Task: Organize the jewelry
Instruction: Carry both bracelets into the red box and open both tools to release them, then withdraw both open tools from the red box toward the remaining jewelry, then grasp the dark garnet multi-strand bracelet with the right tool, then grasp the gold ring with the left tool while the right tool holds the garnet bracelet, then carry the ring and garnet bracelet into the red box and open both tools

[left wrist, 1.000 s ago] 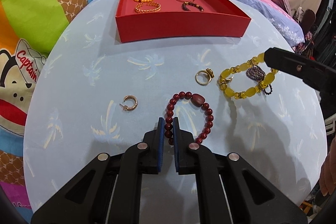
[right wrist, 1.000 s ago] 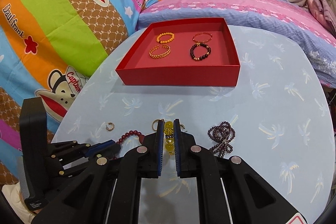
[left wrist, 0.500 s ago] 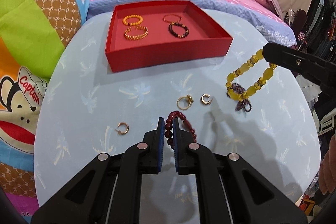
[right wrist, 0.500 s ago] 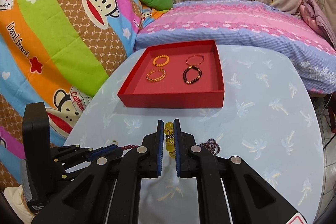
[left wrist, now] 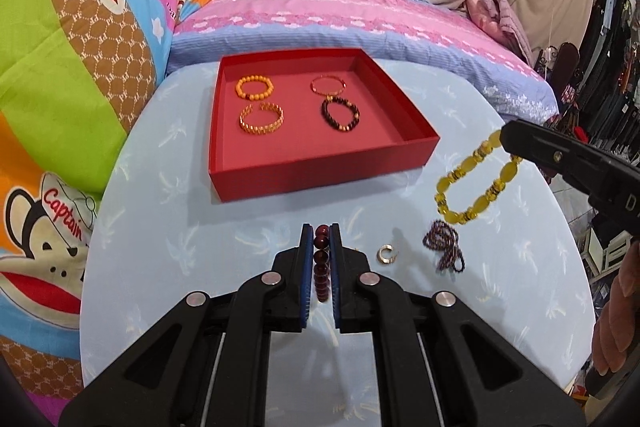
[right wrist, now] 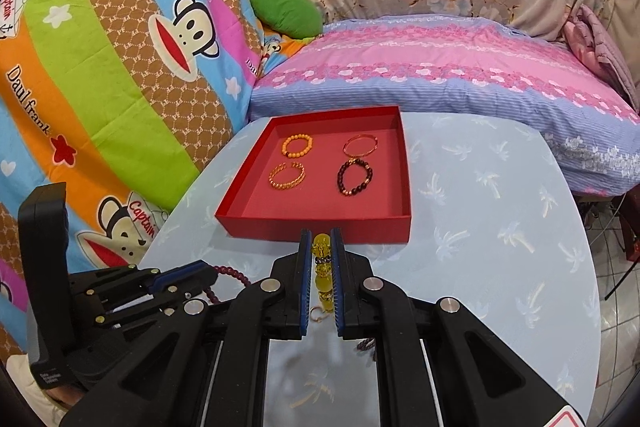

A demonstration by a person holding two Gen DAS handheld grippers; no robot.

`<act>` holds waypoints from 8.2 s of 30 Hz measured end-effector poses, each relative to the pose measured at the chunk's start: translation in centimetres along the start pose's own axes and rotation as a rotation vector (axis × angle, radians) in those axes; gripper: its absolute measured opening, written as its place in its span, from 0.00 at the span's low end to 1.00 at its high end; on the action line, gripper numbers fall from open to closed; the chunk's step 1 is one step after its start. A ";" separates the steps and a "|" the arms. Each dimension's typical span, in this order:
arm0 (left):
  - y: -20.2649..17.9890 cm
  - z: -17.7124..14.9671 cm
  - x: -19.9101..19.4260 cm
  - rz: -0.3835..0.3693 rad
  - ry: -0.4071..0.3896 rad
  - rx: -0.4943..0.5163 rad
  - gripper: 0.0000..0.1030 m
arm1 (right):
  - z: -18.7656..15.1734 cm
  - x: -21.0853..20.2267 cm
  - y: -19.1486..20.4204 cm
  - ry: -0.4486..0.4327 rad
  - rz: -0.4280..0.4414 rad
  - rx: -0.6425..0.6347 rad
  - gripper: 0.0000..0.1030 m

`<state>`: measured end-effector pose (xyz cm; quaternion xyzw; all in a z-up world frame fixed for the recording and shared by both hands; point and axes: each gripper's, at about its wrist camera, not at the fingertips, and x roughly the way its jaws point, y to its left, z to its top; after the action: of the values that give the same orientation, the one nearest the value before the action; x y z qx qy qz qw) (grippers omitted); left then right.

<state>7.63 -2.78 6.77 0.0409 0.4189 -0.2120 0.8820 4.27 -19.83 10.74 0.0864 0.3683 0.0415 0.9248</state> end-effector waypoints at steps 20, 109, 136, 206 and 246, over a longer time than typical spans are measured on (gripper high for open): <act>0.5 10.5 3.2 -0.009 -0.130 -0.007 0.07 | 8.2 6.3 -1.6 0.005 0.028 -0.017 0.09; 4.7 -8.8 3.0 0.091 0.074 -0.186 0.53 | -8.9 7.4 -3.7 0.241 -0.123 0.081 0.31; -0.7 -5.1 7.1 -0.005 0.075 -0.068 0.52 | -10.2 6.0 -3.3 0.248 -0.100 0.085 0.05; -1.0 -3.8 8.3 -0.051 0.086 -0.070 0.20 | -8.5 4.7 -2.2 0.207 -0.035 0.093 0.04; 1.9 13.5 14.0 -0.024 0.004 -0.034 0.20 | 11.0 15.5 -3.8 0.062 -0.021 0.082 0.04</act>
<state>25.98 -9.18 4.73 0.0212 0.4246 -0.2153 0.8791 23.15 -22.79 7.45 0.1188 0.3991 0.0193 0.9090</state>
